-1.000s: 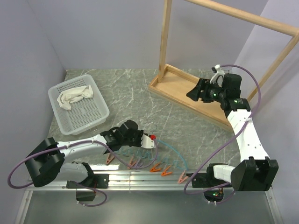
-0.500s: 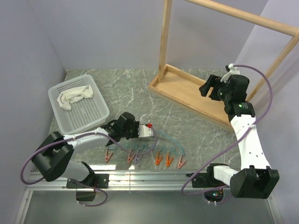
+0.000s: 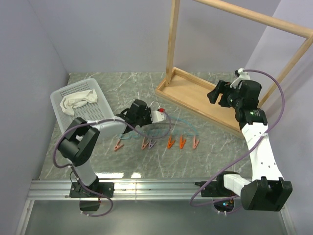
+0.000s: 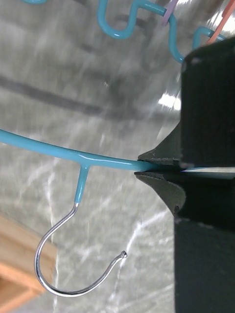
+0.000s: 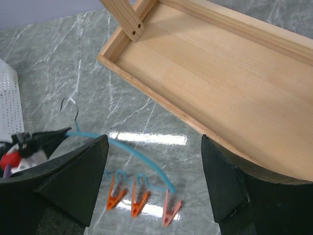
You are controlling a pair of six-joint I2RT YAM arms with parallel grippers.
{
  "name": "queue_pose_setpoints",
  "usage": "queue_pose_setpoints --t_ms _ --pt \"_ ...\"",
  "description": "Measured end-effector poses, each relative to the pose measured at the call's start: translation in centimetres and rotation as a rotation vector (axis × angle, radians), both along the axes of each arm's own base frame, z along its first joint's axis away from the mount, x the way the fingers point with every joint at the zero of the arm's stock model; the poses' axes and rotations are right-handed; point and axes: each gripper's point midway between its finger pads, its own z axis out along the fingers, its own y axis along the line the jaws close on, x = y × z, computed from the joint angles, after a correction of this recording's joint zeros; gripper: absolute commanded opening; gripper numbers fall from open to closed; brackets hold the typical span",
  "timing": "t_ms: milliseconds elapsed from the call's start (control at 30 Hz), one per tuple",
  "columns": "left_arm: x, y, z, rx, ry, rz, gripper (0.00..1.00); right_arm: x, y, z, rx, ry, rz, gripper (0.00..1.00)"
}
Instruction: Clip the underwear to the hanger
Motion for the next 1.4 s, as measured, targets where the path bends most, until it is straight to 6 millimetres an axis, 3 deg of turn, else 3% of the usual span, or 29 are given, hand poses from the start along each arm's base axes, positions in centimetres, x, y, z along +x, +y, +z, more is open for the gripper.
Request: queue_pose_setpoints --t_ms 233,567,1033,1400 --pt "4.7 0.5 0.9 -0.003 -0.074 0.033 0.0 -0.4 0.4 0.5 -0.007 -0.021 0.035 0.83" --pt "9.3 -0.2 1.3 0.005 -0.158 0.004 0.02 -0.7 0.8 -0.3 -0.005 -0.005 0.06 0.83" --pt "12.8 -2.5 0.9 0.007 -0.222 -0.061 0.09 -0.8 0.9 -0.3 -0.017 -0.008 0.077 0.83" --pt "14.2 -3.6 0.8 -0.013 -0.237 -0.08 0.41 -1.0 0.9 -0.5 -0.018 0.0 0.083 0.84"
